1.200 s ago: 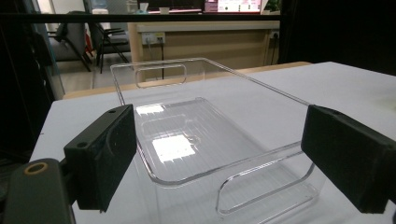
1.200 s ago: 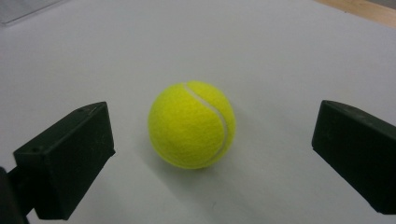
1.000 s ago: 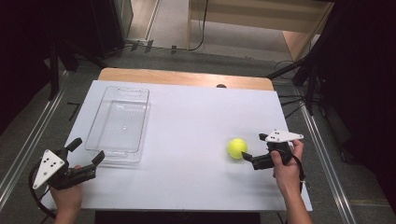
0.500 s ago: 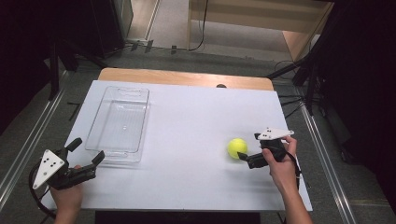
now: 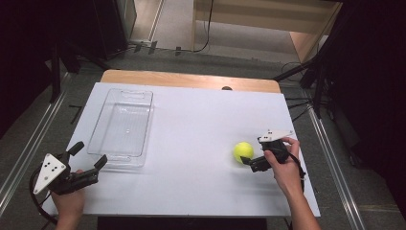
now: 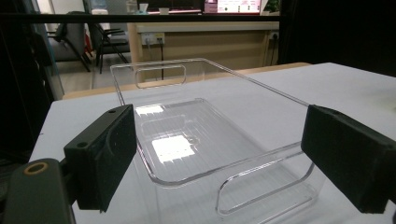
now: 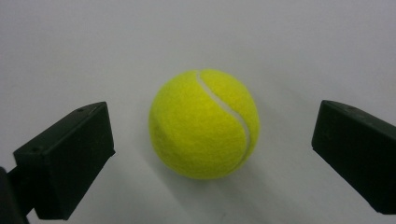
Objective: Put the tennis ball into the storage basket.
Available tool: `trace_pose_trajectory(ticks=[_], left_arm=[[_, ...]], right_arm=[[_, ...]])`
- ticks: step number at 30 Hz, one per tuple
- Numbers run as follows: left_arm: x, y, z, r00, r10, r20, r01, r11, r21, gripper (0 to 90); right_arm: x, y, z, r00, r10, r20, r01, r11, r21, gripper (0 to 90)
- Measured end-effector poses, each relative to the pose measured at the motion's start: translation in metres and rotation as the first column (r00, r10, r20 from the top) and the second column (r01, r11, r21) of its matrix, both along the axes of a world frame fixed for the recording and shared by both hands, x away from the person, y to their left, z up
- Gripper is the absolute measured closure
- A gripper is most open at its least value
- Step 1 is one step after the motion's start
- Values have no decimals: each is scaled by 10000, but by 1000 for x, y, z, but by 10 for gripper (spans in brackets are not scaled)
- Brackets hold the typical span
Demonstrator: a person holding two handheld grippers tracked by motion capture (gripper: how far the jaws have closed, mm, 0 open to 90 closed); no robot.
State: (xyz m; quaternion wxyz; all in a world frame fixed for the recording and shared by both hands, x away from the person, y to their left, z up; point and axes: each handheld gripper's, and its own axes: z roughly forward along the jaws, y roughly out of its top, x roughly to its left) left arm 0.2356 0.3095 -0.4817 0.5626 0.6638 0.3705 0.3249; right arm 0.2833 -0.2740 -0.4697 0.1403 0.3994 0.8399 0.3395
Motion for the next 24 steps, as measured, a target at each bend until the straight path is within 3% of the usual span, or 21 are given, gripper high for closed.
trace_pose_trajectory(ticks=[4, 5, 24], left_arm=[[0, 0, 0, 10000, 9, -13, -9, 10000, 14, 111], [0, 0, 0, 10000, 18, -19, -18, 10000, 17, 111], [0, 0, 0, 10000, 14, -8, -14, 10000, -56, 111]], right_arm=[[3, 1, -2, 9999, -22, -122, 21, 9999, -131, 0], [3, 1, -2, 9994, -92, -321, 88, 9999, -137, 0], [13, 11, -6, 9967, 119, -800, -176, 9974, -702, 0]])
